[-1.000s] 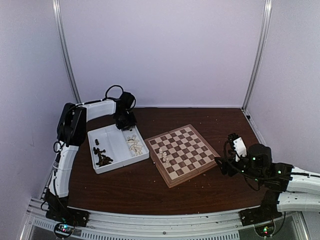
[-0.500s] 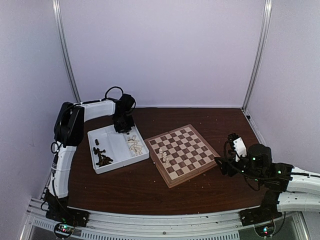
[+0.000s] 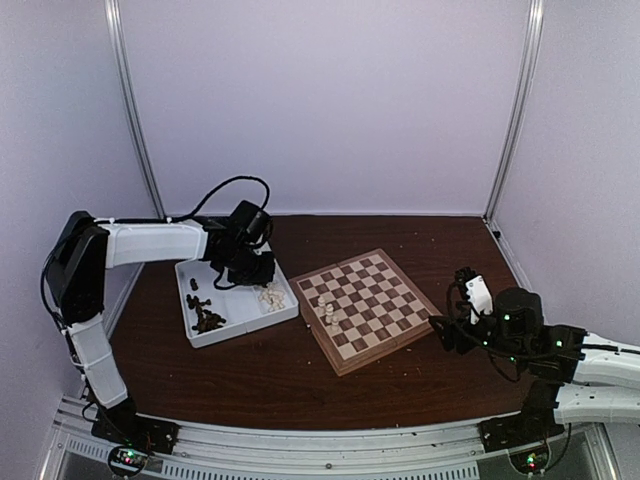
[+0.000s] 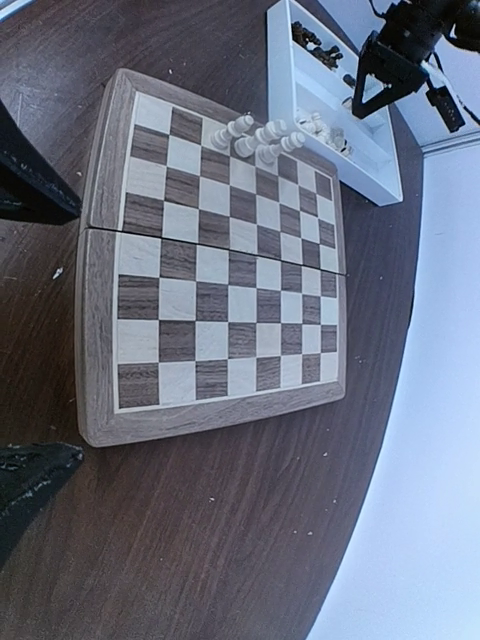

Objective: Set up the chess pieces on the board
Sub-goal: Pick up the chess piece from the storage box, then place the chess piece on the chessboard.

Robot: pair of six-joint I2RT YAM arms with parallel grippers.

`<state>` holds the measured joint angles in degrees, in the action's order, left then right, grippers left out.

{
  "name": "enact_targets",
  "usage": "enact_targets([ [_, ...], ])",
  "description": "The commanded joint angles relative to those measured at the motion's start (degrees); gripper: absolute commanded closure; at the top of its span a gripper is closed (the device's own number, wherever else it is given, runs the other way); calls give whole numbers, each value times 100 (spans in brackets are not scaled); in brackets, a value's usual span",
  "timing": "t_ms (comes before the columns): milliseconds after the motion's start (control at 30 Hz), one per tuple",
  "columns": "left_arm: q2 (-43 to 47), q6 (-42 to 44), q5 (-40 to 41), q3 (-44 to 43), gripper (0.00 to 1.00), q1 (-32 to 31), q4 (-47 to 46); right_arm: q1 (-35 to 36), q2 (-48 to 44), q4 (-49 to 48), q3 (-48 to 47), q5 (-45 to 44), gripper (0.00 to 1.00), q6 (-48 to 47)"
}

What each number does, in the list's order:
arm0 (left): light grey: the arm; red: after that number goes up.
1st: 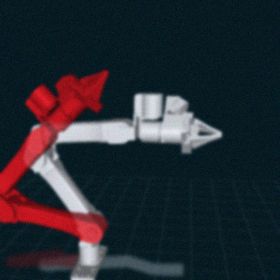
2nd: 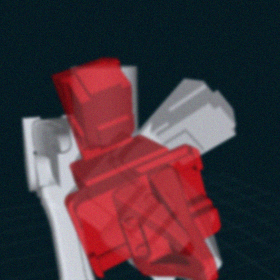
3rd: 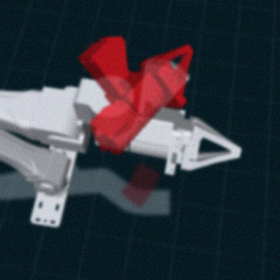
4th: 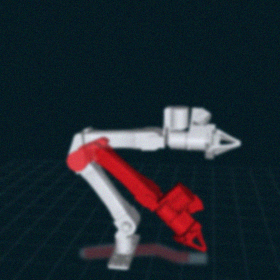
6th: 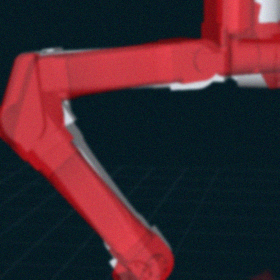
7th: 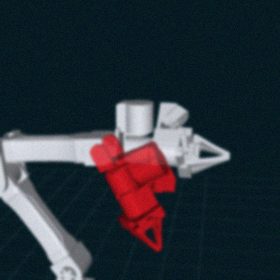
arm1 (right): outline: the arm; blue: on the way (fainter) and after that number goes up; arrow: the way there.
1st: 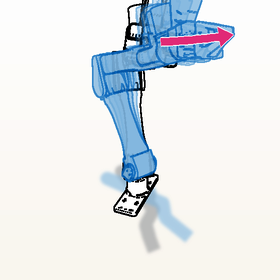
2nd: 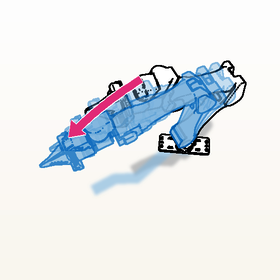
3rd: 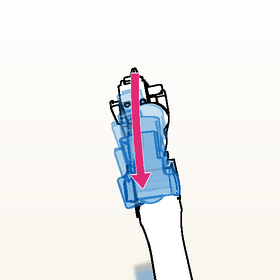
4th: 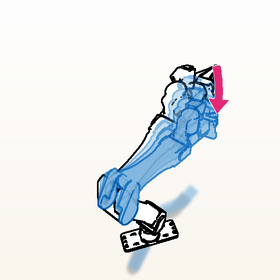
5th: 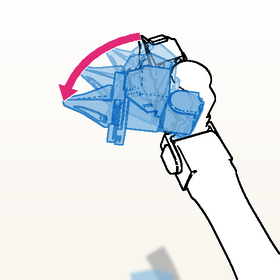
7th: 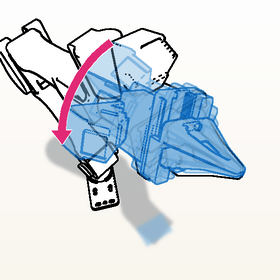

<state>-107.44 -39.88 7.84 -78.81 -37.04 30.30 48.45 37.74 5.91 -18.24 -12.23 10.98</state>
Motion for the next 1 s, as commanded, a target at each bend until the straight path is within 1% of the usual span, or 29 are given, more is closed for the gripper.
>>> enact_targets([
  [0,750,754,-748,1009,93,-95,-1655,-28,119,442,-411,43,24,311],
  [133,1474,1129,-875,1771,93,-534,-2563,-28,500,939,-1121,491,24,623],
  [267,1853,1509,-1013,2223,95,-1075,-3382,-28,1065,1547,-1984,1053,25,892],
  [433,1787,1692,-961,2308,97,-1631,-3846,-28,1769,2167,-3074,1969,26,1151],
  [533,1615,1763,-1097,2365,97,-1898,-4303,-28,2016,2445,-3464,2038,26,1382],
  [633,1379,1841,-1038,2402,95,-2206,-4819,-39,2145,2610,-3587,1980,26,1481],
  [733,981,1892,-887,2170,93,-2462,-4881,-58,2208,2483,-3432,2057,26,1617],
  [833,638,1981,-871,2005,94,-2642,-5045,-125,2369,2317,-3339,2383,27,1841],
  [967,353,2229,-886,2141,94,-2781,-5799,-256,2656,2118,-3252,2926,29,2109],
])
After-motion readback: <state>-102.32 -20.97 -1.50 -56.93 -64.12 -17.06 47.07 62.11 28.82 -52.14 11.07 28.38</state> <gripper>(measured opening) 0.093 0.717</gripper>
